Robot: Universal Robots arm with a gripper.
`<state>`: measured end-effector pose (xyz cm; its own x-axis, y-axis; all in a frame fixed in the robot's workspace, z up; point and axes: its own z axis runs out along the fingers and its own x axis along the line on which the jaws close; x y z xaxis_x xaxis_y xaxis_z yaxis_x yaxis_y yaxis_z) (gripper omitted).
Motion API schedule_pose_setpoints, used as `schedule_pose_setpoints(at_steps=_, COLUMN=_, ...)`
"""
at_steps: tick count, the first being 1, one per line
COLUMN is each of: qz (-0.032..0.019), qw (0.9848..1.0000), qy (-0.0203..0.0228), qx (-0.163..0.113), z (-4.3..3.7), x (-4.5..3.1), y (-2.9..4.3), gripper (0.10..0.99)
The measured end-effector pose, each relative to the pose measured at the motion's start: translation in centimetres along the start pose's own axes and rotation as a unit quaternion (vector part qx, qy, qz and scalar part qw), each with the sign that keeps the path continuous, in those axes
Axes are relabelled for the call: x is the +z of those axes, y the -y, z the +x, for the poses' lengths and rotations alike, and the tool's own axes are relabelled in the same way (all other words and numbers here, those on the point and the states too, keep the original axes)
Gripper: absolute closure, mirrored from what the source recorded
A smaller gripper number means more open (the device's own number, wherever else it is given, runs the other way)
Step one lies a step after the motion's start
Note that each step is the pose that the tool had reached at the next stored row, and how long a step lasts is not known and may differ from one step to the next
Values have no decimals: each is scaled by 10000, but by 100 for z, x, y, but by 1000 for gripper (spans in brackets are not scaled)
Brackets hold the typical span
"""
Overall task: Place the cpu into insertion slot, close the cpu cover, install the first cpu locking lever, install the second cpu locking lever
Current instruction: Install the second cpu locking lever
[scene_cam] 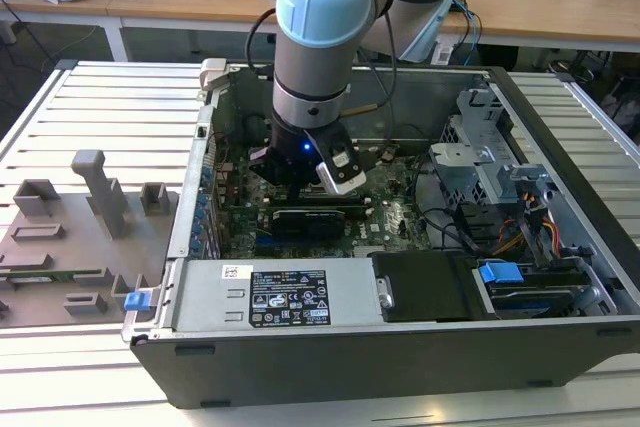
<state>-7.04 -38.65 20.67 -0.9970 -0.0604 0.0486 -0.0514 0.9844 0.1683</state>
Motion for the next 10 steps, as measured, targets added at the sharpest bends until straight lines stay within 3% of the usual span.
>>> schedule_pose_setpoints(at_steps=10, qz=-10, qw=9998, qy=-33, qx=-201, z=-9, x=102, y=-129, gripper=980)
